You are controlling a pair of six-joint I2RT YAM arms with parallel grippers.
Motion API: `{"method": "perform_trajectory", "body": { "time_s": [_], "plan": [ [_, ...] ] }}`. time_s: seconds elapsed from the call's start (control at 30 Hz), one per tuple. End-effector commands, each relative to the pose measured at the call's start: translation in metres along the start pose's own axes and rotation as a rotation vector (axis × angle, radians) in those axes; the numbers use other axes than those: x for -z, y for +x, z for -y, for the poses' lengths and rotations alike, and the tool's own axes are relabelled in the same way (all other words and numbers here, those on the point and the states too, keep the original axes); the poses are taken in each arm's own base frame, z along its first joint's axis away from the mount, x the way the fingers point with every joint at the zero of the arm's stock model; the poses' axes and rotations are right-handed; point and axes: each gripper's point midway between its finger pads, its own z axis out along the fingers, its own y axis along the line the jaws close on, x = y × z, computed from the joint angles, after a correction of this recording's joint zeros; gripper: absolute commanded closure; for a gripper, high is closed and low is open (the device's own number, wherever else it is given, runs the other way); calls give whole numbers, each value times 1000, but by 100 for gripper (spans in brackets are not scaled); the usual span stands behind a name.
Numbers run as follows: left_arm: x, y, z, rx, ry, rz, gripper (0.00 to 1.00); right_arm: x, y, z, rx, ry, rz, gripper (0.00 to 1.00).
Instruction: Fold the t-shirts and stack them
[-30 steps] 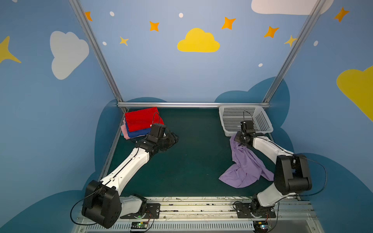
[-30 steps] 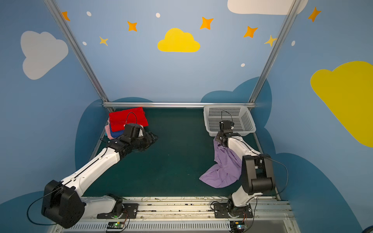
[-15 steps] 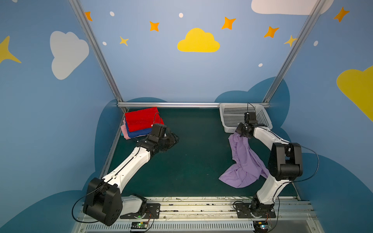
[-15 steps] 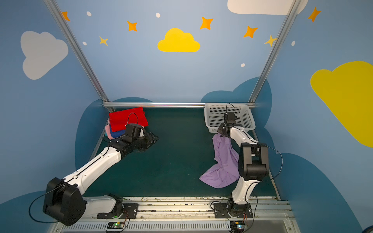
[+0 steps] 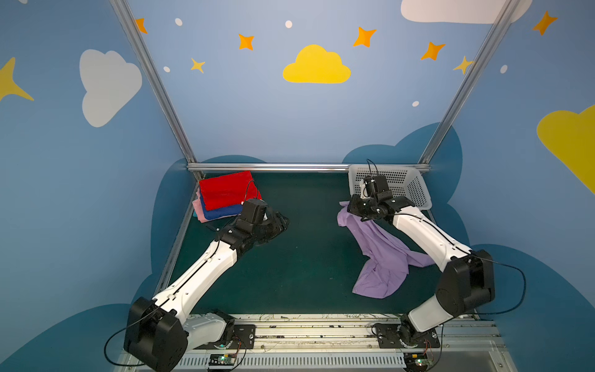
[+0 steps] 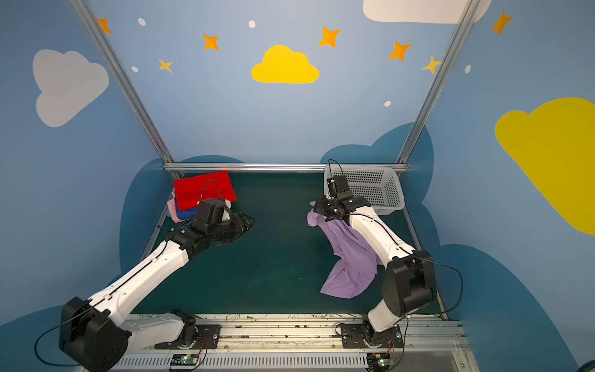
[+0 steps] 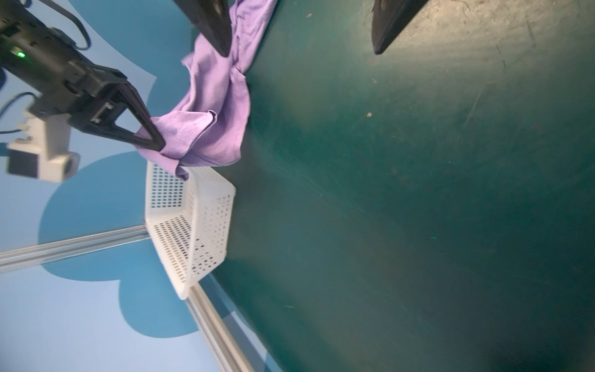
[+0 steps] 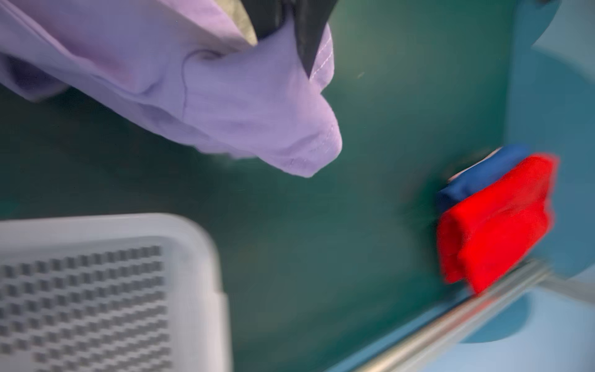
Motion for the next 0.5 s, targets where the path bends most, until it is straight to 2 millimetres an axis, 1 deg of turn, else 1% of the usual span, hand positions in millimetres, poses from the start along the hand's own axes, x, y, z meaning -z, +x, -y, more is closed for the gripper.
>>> {"method": "perform_trajectory", "body": {
  "time_s": [0.0,0.07,0.13,0.2,0.27,0.3,0.33,0.37,0.4,0.47],
  "plan": [
    [17,-2,8,-38,2,34,29,48,-19,-43,93,-116,96,100],
    [25,3,15,-52,44,36,25,75,-29,-66,172,-190,183,100],
    [34,5,22,-64,84,49,20,101,-38,-79,201,-232,284,100],
    [43,5,27,-81,111,65,17,129,-46,-82,206,-247,367,100],
    [49,7,37,-116,137,67,14,151,-51,-82,211,-241,405,100],
    [51,12,47,-156,153,55,12,160,-52,-82,210,-241,412,100],
    [52,16,55,-193,160,50,6,167,-52,-83,213,-247,415,100],
    [50,22,64,-238,169,39,2,174,-52,-85,215,-255,416,100],
    [47,26,73,-278,177,28,0,179,-50,-86,217,-261,404,100],
    [38,28,87,-321,187,12,0,184,-46,-88,216,-273,373,100]
  ]
}}
